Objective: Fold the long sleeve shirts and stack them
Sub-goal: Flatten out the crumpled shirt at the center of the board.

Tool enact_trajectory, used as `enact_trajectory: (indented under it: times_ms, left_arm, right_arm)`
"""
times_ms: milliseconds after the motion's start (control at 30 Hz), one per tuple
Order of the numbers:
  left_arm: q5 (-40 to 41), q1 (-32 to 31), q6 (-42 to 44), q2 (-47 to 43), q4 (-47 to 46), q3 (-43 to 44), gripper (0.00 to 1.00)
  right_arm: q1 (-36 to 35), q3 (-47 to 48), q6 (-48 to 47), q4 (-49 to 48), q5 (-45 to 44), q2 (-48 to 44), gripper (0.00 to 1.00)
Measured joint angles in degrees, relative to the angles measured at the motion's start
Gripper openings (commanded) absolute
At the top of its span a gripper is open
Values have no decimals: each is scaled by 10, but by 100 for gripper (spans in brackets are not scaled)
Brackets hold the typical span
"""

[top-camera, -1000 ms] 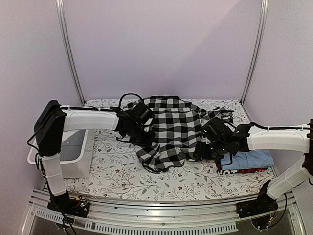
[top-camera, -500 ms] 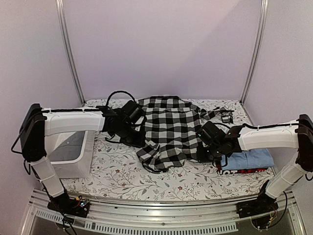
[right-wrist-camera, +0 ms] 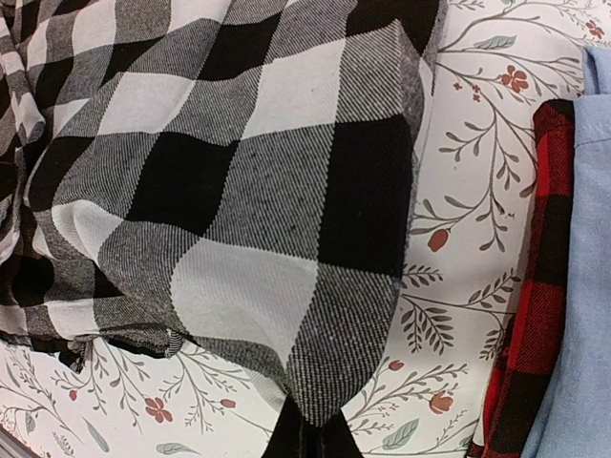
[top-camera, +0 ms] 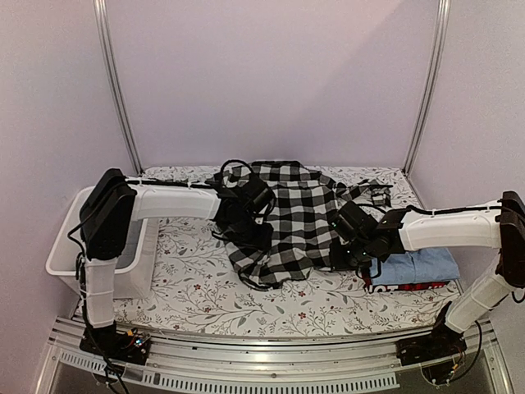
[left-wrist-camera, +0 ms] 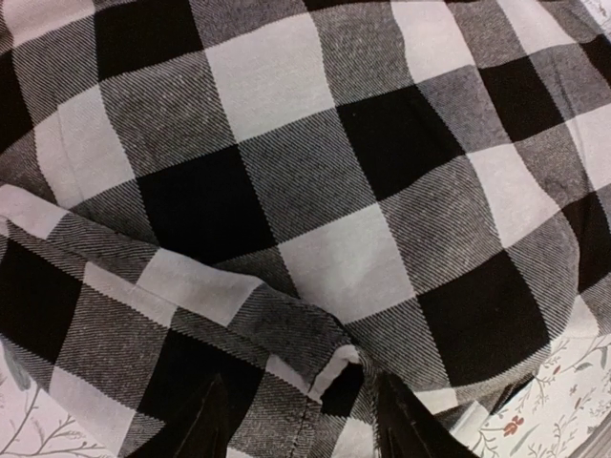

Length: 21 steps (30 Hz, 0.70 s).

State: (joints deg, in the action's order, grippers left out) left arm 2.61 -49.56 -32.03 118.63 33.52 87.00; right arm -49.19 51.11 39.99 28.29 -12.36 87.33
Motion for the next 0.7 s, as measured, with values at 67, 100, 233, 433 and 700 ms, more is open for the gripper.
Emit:
enact_trajectory:
  times_ms: [67,100,233,433,700]
  left_arm:
    - [2,-1,0,10,1,10,53]
    - [5,-2,0,15,2,17,53]
    - [14,-5,0,29,4,38,51]
    - [30,-6,1,43,11,52,33]
    - [46,-6,2,46,28,48,0]
  right_arm:
    - [0,0,-1,0,0,0,0]
    - [0,0,-1,0,0,0,0]
    - [0,0,-1,0,0,0,0]
    - [0,0,-1,-1,0,0,0]
    - [0,0,-2,2,1,0,0]
